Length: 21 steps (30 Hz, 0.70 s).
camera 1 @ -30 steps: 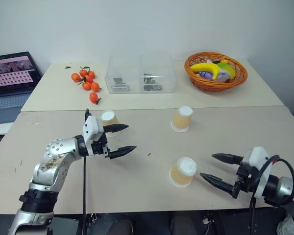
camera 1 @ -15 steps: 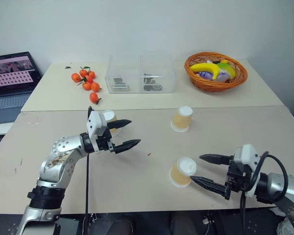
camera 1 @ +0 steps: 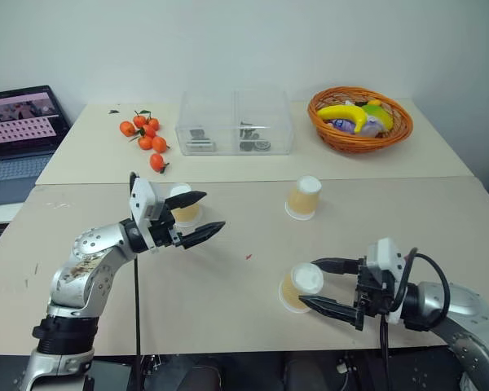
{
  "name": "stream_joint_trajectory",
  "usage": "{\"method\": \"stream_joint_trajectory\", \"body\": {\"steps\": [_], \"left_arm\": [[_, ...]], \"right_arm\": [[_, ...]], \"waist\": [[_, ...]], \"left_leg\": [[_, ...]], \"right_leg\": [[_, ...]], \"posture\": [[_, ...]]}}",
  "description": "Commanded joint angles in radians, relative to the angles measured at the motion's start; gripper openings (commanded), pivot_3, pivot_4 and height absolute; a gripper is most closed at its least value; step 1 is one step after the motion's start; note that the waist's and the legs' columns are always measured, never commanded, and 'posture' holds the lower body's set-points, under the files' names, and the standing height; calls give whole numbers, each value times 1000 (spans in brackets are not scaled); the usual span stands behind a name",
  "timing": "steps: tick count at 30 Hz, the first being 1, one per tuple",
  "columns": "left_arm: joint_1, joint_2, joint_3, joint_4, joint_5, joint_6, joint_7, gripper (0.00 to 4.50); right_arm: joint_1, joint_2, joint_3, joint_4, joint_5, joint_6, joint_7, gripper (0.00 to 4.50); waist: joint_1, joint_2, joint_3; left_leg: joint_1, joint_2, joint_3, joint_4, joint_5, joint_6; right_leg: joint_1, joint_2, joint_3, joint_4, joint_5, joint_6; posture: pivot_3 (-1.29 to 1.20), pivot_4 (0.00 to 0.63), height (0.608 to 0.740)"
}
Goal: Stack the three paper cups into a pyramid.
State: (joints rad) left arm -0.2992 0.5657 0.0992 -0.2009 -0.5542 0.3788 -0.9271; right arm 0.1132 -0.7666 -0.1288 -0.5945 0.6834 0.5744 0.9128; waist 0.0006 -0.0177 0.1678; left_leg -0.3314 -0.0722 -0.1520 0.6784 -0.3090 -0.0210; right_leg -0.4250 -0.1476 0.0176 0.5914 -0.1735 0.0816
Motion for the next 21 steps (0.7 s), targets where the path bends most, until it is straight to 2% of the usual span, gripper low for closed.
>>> {"method": "stream_joint_trajectory", "body": {"steps": [1,7,11,21], "left_arm": [[6,5,35,-61,-30,16,30,4431],[32,4,78,-113,-57,51,93,4431],[36,2,126,-134,-90,80,147,4500],[108,2,228,-230,-194,157,262,4500]], "right_arm": [[-42,21,34,16,-22,-34,3,4500],[-93,64,96,83,-98,-82,-8,4500],[-129,71,97,121,-109,-89,0,3469],[-416,131,158,252,-85,-59,53,3469]], "waist": [[-1,0,0],[-3,0,0],[-3,0,0],[-15,0,0]], "left_leg": [[0,0,0,0,0,0],[0,0,0,0,0,0],[0,0,0,0,0,0],[0,0,0,0,0,-1]], "right_leg": [[0,0,0,0,0,0],[-1,0,0,0,0,0],[-1,0,0,1,1,-1],[-1,0,0,1,1,-2]], "posture": [[0,150,738],[0,150,738],[0,150,738],[0,150,738]]}}
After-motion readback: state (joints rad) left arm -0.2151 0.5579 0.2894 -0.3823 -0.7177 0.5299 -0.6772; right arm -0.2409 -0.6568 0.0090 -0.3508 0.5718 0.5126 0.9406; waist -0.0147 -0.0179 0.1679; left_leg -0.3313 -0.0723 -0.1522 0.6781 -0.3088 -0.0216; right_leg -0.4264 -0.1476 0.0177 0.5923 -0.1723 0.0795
